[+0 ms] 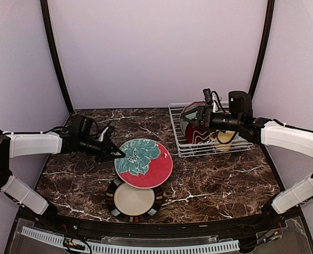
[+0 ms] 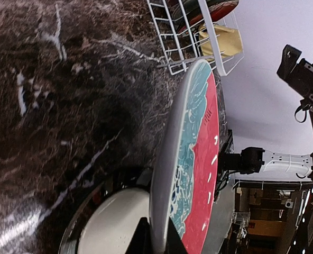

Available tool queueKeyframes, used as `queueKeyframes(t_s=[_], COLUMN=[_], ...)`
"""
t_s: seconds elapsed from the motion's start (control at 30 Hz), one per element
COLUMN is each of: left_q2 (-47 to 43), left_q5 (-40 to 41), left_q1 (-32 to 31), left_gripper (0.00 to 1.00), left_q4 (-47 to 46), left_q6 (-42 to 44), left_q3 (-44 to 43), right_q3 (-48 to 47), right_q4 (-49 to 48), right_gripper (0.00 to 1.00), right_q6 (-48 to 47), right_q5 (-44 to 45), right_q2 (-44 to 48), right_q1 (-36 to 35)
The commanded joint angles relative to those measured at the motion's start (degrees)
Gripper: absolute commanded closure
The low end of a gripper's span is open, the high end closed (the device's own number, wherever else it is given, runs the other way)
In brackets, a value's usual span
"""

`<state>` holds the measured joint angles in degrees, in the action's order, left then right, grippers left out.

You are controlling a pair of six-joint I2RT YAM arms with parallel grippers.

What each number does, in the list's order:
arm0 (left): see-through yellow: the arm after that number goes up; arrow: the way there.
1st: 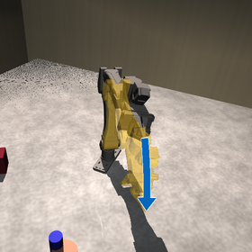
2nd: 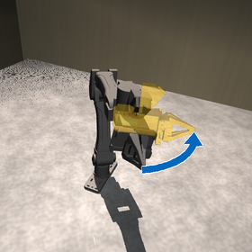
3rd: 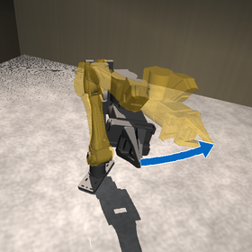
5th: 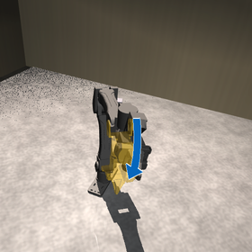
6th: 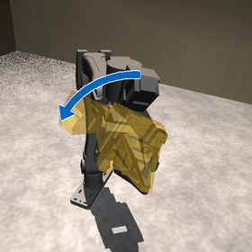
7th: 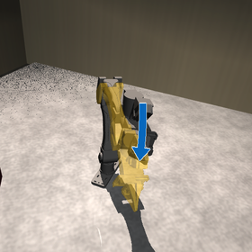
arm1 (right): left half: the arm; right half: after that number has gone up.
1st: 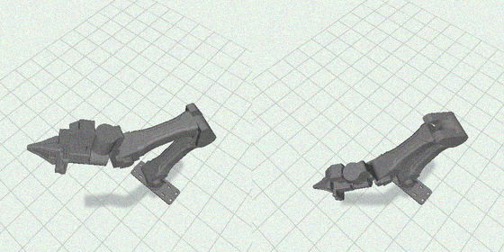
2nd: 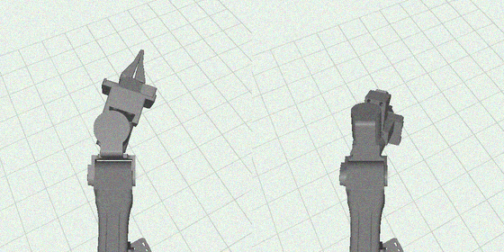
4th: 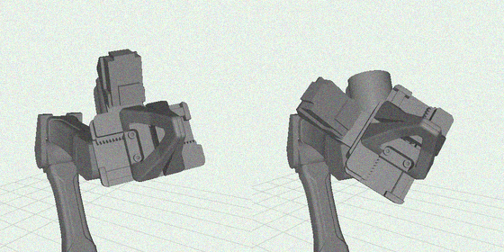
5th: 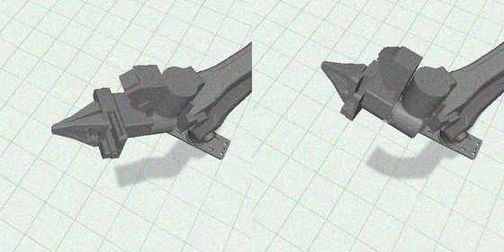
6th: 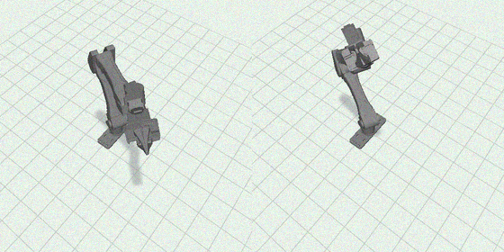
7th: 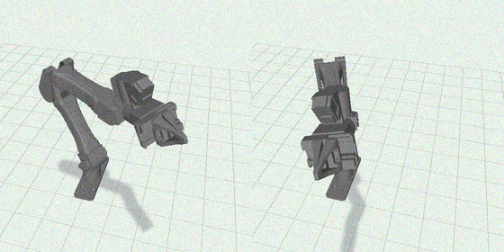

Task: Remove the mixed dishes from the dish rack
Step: Place the plate on the plate.

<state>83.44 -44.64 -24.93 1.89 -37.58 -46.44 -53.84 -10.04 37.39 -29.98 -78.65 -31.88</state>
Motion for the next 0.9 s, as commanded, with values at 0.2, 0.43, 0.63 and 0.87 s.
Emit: queueKeyframes(t_s=[0.2,0.43,0.63,0.87], left_q2=[-20.29,-23.53,-19.25,-15.92], left_q5=[-0.94,0.28,-1.17,-1.78], left_q1=[0.01,-0.47,-0.99,-1.17], left_gripper=[0.99,0.99,0.99,0.99], left_q4=[-1.03,-0.82,-1.70,1.66], left_q6=[-2.62,-4.62,-4.94,-1.56], left_q3=[17.02,22.86,23.34,22.16], right_q3=[-4.96,1.86,1.49,-2.45], right_q4=[19.60,6.21,7.70,17.11], right_gripper=[0.01,0.01,0.01,0.01], right_q6=[-15.02,-16.94,-16.00,-15.67], right_q5=[18.12,13.19,16.81,23.69], right_q2=[8.40,14.85,14.98,12.10], right_q1=[-0.30,-0.34,-0.40,-0.33])
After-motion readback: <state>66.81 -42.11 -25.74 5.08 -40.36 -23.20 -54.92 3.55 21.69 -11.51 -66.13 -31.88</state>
